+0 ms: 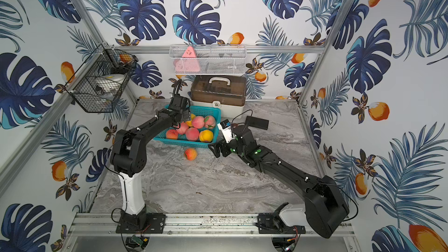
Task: Put the peaches into the basket
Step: Place the peach in the basket.
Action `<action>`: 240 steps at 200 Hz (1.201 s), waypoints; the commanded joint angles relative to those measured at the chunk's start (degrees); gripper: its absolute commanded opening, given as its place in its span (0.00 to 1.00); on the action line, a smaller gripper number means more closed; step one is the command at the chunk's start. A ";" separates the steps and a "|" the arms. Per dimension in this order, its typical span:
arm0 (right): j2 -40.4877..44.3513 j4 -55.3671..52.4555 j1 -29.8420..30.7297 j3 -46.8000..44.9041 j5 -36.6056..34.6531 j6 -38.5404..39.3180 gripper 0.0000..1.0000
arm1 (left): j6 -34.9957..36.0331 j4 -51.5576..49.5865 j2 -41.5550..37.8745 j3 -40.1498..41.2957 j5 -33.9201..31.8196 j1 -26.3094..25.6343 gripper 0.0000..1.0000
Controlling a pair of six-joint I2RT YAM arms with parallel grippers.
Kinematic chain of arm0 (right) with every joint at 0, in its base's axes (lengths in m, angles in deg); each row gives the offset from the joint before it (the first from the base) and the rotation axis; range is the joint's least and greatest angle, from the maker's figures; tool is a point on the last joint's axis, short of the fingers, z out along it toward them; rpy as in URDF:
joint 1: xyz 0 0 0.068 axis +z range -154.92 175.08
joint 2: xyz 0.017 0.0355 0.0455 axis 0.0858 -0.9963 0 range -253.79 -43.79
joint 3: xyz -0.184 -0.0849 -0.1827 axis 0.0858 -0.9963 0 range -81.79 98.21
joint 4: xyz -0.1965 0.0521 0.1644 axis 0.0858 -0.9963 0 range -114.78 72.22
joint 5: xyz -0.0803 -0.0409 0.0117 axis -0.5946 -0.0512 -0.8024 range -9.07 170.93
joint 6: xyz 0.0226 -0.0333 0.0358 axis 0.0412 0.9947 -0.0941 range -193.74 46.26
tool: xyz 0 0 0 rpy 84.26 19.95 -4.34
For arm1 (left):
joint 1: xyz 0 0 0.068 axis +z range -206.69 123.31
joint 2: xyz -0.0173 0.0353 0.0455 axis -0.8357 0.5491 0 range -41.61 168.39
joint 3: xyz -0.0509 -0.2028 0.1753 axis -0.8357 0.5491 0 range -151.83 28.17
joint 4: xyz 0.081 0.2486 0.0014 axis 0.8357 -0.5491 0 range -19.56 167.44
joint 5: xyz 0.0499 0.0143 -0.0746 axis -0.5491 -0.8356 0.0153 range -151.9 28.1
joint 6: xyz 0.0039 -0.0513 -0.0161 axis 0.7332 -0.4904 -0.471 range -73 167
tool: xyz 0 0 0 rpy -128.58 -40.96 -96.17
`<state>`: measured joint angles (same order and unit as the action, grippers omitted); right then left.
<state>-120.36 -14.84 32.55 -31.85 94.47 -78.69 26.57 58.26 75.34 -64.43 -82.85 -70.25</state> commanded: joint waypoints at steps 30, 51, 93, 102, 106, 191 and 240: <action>0.86 -0.03 -0.39 -0.12 -0.44 0.42 1.00 | -0.17 -0.82 -0.23 1.33 0.93 0.03 0.77; 1.12 -0.24 -0.86 -0.30 -0.36 0.56 1.00 | -0.08 -0.81 -0.32 1.32 1.05 0.03 0.78; 1.82 -0.42 -1.35 -0.54 -0.25 0.53 1.00 | -0.32 -1.52 -1.35 0.85 1.75 0.03 0.82; 2.04 -0.85 -1.53 -0.55 -0.48 0.72 1.00 | -0.31 -1.40 -2.03 0.89 1.98 -0.02 0.87; 2.20 -0.90 -1.48 -0.52 -0.57 0.77 1.00 | -0.25 -1.39 -2.26 0.92 2.05 0.02 0.89; 5.87 -3.78 -2.41 -0.50 -0.71 1.52 1.00 | -0.23 -3.96 -8.64 2.14 2.48 -0.24 0.99; 9.03 -6.45 -2.42 -0.52 -0.73 1.54 1.00 | 0.52 -6.16 -16.26 7.35 3.38 -1.13 0.99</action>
<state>-112.47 -19.17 30.10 -32.58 93.73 -77.53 26.55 53.91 62.53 -59.38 -80.07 -70.67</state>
